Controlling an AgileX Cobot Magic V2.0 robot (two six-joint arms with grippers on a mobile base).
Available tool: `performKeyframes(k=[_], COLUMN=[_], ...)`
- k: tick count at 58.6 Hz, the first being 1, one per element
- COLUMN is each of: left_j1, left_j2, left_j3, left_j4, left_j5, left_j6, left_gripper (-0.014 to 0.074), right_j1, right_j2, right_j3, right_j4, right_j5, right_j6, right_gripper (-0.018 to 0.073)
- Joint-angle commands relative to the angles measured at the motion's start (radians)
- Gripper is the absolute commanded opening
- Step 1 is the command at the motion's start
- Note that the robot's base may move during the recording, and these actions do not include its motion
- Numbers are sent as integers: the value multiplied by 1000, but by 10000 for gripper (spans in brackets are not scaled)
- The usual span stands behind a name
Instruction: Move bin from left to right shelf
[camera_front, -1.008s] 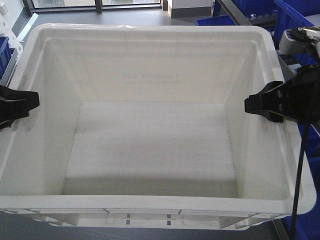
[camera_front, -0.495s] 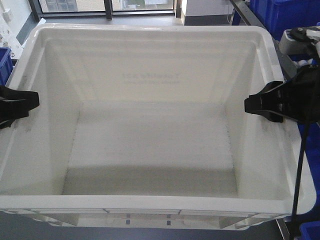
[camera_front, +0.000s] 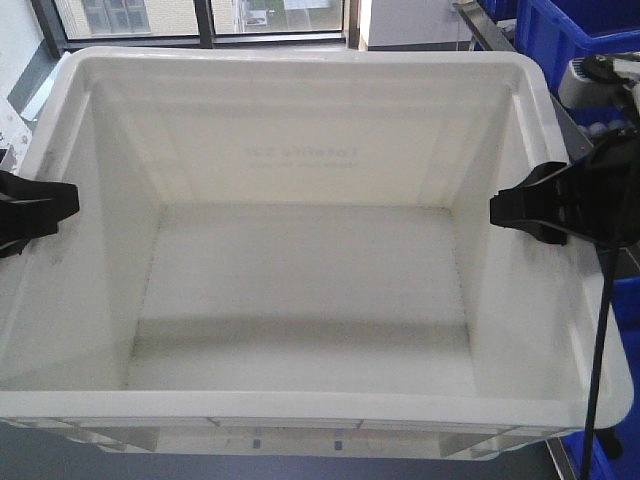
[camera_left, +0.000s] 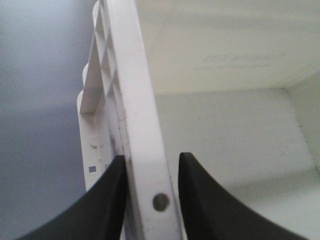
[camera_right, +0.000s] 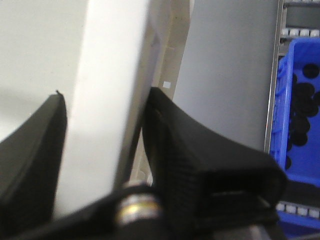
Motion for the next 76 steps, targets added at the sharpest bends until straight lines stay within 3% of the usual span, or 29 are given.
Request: performKeyframes(k=[1,76], left_j1=[-10,-10], left_j2=[-27,-27], left_j3=[-41,-41], left_j4=[-85,-85], left_j5=[-90,-90], left_j6=[35,35], left_gripper=[0,0], right_j1=[4,4], right_j2=[-30,-30], right_j3=[-43,-43], right_j4=[85,85], right_j5=[-79,-80], right_j6=[-41,-41], right_gripper=[-4,-4])
